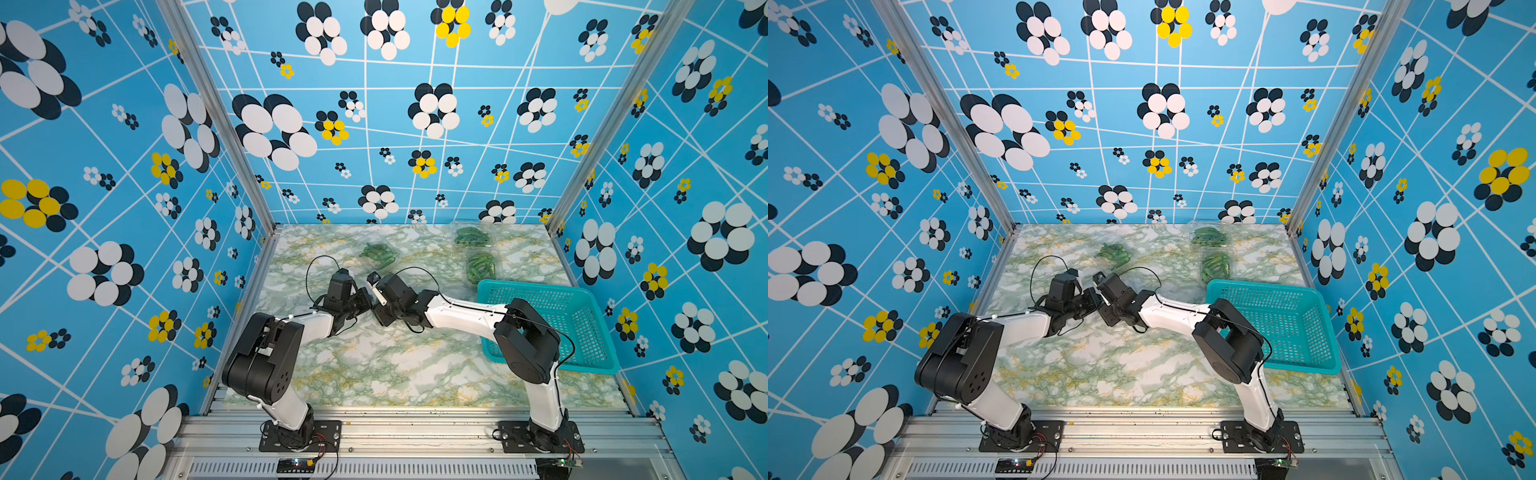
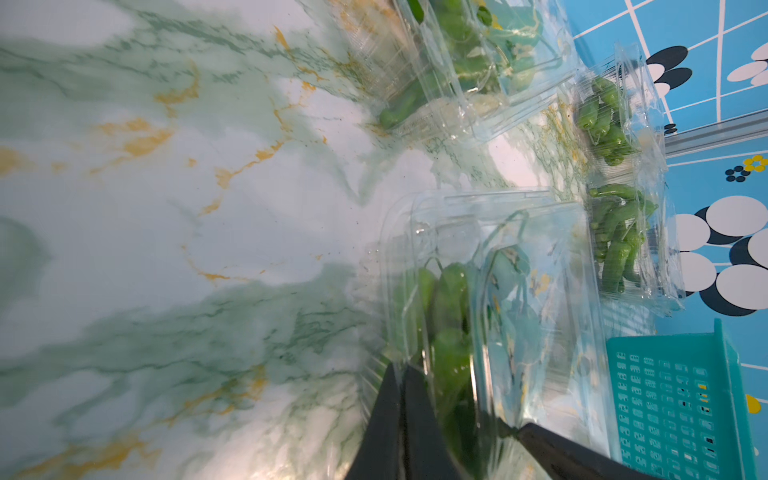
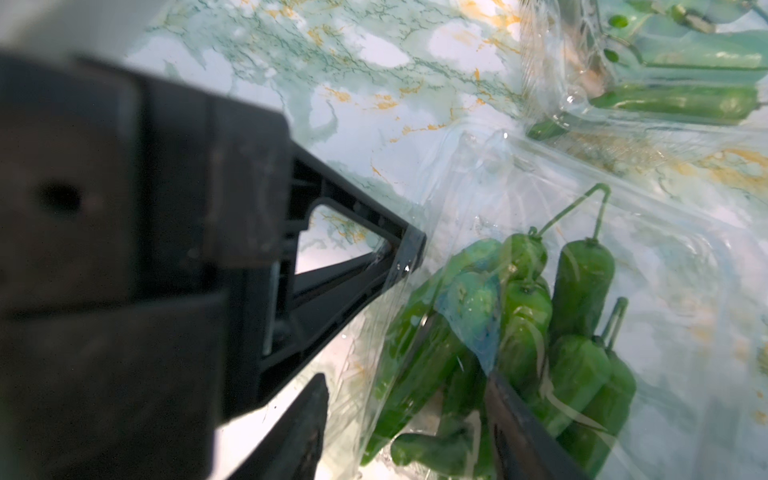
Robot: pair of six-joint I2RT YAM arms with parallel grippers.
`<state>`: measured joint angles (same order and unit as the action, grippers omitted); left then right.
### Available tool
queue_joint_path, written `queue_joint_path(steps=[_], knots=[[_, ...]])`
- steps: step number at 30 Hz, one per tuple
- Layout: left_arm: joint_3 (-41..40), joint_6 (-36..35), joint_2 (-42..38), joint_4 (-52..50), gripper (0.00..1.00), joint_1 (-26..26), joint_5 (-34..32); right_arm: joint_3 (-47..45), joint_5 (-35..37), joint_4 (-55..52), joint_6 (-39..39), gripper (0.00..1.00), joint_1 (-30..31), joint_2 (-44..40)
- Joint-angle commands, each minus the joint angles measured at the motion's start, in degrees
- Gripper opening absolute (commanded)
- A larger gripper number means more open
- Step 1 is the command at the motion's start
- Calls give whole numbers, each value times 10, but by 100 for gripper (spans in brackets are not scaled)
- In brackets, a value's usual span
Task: Take small green peppers out of containers
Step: Open the packing box at the center of the board.
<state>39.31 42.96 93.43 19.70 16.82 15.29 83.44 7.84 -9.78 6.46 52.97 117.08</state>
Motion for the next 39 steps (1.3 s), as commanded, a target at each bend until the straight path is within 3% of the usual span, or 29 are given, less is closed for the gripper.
queue_joint_path(steps=[1, 7, 16, 19, 29, 39], knots=[[-9, -11, -11, 30, 7, 6, 14, 4, 10, -39, 16, 60, -7, 35], [-9, -12, -11, 33, 6, 6, 17, 14, 22, -53, 18, 53, -7, 52], [-9, -12, -3, 33, 6, 6, 18, 18, 13, -56, 7, 11, -5, 50], [-6, -11, 4, 32, 5, 7, 21, -1, 30, -38, 1, 1, -5, 27], [11, -19, 23, 3, 3, 9, 16, -62, 93, 16, -11, 0, -9, -61], [29, -29, 38, -23, 1, 12, 19, -115, 119, 49, -17, 0, -50, -135]])
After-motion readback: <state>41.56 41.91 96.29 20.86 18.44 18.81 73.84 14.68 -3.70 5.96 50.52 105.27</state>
